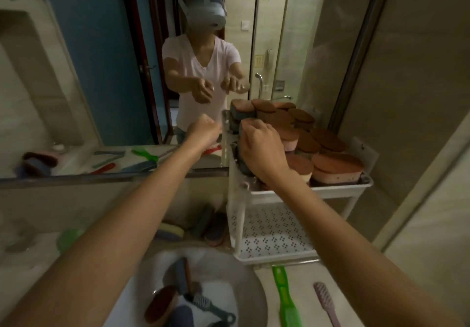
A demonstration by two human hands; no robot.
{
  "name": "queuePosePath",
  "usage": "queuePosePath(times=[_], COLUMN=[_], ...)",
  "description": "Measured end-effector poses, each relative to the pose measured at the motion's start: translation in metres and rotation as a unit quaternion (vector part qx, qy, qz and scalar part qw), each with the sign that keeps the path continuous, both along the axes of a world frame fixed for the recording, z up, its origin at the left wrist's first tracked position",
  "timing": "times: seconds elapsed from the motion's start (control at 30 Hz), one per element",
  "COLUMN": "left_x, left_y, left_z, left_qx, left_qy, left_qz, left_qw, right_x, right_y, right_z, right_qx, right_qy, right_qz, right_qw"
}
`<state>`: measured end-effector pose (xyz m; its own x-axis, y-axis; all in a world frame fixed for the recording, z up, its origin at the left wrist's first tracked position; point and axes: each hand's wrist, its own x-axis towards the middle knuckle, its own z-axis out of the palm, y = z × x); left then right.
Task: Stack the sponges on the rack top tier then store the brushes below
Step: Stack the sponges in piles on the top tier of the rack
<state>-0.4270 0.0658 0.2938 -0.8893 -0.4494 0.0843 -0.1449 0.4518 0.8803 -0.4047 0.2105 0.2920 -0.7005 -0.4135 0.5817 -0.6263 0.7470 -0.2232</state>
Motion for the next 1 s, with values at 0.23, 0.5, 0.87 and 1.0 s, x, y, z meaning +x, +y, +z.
queuePosePath(times=[0.23, 0.5, 0.87, 1.0], left_x=[0.122, 0.241, 0.229, 0.211], left_y=[-0.06, -0.078, -0.052, -0.033], left_z=[-0.114, -0.299, -0.388, -0.403], left_qx=[0.036, 0.168, 0.141, 0.075], left_qy=[-0.082, -0.387, -0.436, -0.409], left_qz=[0.101, 0.119, 0.045, 0.018], left_qw=[0.991, 0.899, 0.888, 0.909], right_x=[0.091, 0.137, 0.121, 0.122], right_y=[-0.064, -0.054, -0.037, -0.032], right_z=[-0.105, -0.304, -0.406, -0.418], right_qx=[-0.037, 0.282, 0.493, 0.528], right_qy=[-0.195, -0.495, -0.404, -0.391], right_qz=[0.092, 0.069, 0.136, 0.106], right_qw=[0.976, 0.819, 0.759, 0.746])
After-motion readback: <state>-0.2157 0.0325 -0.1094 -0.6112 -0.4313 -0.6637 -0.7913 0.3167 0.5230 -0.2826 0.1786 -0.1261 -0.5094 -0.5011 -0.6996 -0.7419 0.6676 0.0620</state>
